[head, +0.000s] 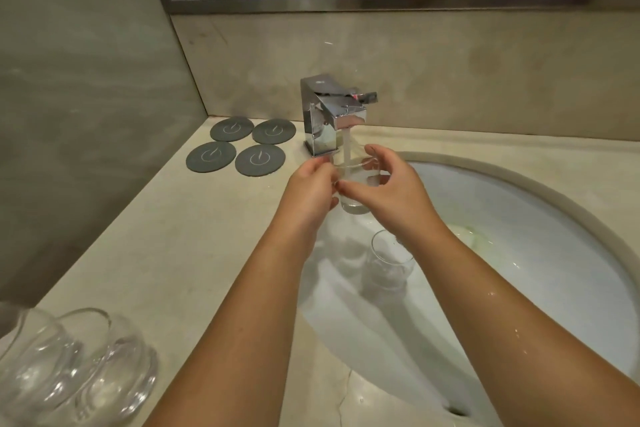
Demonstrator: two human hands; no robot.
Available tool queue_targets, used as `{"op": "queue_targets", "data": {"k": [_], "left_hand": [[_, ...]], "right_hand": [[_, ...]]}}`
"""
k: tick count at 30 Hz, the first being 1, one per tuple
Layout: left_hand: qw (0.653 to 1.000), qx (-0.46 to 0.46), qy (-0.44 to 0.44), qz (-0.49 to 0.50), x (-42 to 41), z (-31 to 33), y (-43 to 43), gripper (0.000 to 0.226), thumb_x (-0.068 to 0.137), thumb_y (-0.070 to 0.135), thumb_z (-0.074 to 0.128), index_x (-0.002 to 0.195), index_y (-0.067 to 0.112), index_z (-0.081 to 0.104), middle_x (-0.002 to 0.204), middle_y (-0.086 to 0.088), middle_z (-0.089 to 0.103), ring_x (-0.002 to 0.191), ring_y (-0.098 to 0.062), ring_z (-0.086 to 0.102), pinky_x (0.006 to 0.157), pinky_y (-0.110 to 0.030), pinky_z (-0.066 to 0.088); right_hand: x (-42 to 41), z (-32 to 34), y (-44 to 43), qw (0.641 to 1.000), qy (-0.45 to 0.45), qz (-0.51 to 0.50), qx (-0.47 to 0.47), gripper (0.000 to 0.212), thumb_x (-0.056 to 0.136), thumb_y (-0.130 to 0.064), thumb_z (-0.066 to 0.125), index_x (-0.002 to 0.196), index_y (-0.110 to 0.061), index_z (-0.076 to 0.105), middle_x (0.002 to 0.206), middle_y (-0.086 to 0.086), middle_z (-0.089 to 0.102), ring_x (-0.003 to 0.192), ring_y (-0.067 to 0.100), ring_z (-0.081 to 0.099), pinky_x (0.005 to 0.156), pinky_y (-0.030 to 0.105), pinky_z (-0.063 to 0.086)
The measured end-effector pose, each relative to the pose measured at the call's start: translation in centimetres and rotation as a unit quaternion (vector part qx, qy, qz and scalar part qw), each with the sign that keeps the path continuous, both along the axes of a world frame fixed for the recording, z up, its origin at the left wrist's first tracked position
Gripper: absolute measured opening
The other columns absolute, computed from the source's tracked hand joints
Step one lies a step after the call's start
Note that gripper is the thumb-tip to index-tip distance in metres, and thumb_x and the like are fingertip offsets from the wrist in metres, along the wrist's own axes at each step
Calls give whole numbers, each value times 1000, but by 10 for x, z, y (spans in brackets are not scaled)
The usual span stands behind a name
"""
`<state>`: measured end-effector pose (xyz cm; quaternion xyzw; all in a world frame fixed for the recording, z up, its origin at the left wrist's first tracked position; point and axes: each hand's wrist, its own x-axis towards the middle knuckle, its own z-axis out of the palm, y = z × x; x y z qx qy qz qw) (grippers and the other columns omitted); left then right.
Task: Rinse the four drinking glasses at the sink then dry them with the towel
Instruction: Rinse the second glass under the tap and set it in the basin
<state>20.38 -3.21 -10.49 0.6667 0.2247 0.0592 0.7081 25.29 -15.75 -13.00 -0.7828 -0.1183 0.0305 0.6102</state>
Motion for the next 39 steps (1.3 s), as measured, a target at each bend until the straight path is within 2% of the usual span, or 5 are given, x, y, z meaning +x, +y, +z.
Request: {"op": "queue_targets", "data": {"k": [5,9,18,25,39], "left_hand": [[1000,-2,10,-20,0,-7,3,67,72,28,55,138,23,62,128,0,72,110,-16,68,91,-33,53],[998,46,13,-38,0,-8,8,15,93,29,60,105,32,70,105,10,76,104,-11,70,82,-27,48],[985,147,24,-91,-1,-22,7,76,72,59,77,140,38,51,122,16,71,108,-3,69,97,-33,55],[994,107,5,-39,-1,-21,13,54,85,37,84,128,32,52,113,5,71,99,-15,73,88,-35,58],[988,133,-24,-70,-4,-20,22,51,94,36,75,137,34,46,116,5,66,93,-20,74,91,-39,61]], "right_hand": [[6,-10,-5,998,45,12,49,81,78,-35,92,148,-34,53,127,-8,67,113,10,69,84,28,58],[11,-13,-7,976,165,24,144,66,83,-37,88,142,-26,58,124,9,74,113,25,73,82,52,66],[11,-14,-5,920,282,77,262,38,94,-35,77,122,-13,63,110,14,76,98,29,76,80,46,65],[9,-12,-7,897,330,93,279,57,94,-46,75,139,-14,61,132,22,70,118,37,72,90,59,62],[10,-9,-11,942,214,57,254,12,102,-16,62,106,-9,71,101,12,72,91,28,71,90,45,62]]}}
